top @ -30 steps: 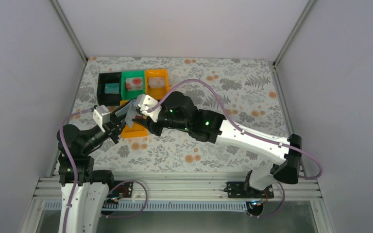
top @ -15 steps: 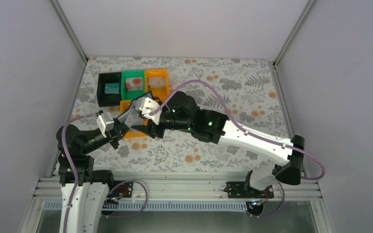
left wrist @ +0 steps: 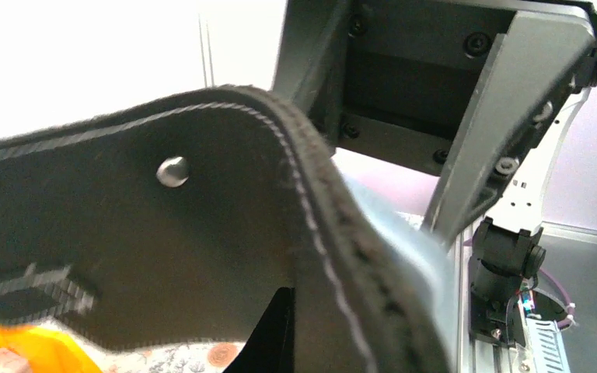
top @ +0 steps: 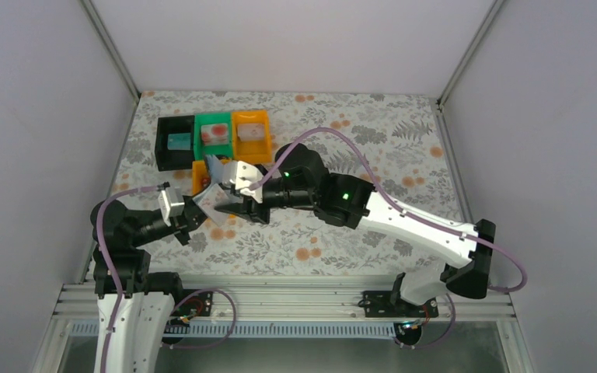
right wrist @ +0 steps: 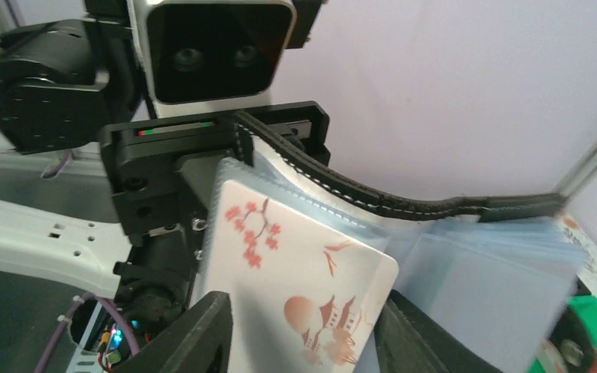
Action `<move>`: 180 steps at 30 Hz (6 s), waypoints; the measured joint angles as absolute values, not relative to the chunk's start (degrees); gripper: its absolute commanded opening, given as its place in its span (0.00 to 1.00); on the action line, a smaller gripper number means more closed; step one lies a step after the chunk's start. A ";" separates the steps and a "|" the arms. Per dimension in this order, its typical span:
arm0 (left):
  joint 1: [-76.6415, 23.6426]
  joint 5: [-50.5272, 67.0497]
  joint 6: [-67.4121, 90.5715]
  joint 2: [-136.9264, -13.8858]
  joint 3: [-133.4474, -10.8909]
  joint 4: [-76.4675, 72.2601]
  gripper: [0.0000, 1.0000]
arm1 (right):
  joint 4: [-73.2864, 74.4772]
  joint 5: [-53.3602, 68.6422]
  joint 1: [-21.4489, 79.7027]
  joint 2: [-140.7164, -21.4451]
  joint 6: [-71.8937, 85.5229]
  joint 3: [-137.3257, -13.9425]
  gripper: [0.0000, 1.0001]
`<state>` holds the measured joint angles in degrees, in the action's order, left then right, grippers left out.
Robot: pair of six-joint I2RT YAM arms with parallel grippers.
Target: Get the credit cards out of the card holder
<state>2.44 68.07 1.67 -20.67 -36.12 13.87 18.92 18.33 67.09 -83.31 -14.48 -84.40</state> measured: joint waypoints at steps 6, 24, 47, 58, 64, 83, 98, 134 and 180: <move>2.39 67.44 3.79 -20.60 -36.12 11.99 0.02 | 19.22 21.91 66.57 -80.07 -14.52 -82.65 0.34; 2.46 66.39 3.38 -20.51 -36.12 13.89 0.02 | 18.65 29.28 64.20 -82.02 -11.99 -82.85 0.04; 2.66 74.46 0.51 -21.15 -35.75 15.51 0.86 | 15.88 34.28 57.63 -79.29 -3.57 -81.03 0.04; 2.35 75.81 2.13 -21.17 -35.79 14.59 0.48 | 16.12 33.89 56.93 -79.55 -4.47 -80.88 0.04; 2.35 70.08 8.03 -21.47 -35.18 9.37 0.04 | 16.58 36.67 56.90 -80.12 -5.69 -80.90 0.04; 2.13 68.60 14.81 -20.43 -33.71 7.20 0.02 | 18.41 41.89 55.13 -80.23 -11.16 -76.99 0.18; 2.09 70.50 13.17 -20.25 -33.76 7.55 0.03 | 19.09 44.38 53.78 -80.16 -12.53 -76.01 0.04; 2.13 70.72 13.37 -20.51 -33.41 7.57 0.02 | 17.39 53.87 51.64 -85.21 -11.81 -75.64 0.06; 2.13 72.07 12.49 -20.49 -32.99 8.84 0.02 | 19.55 53.19 50.92 -82.46 -14.52 -76.16 0.04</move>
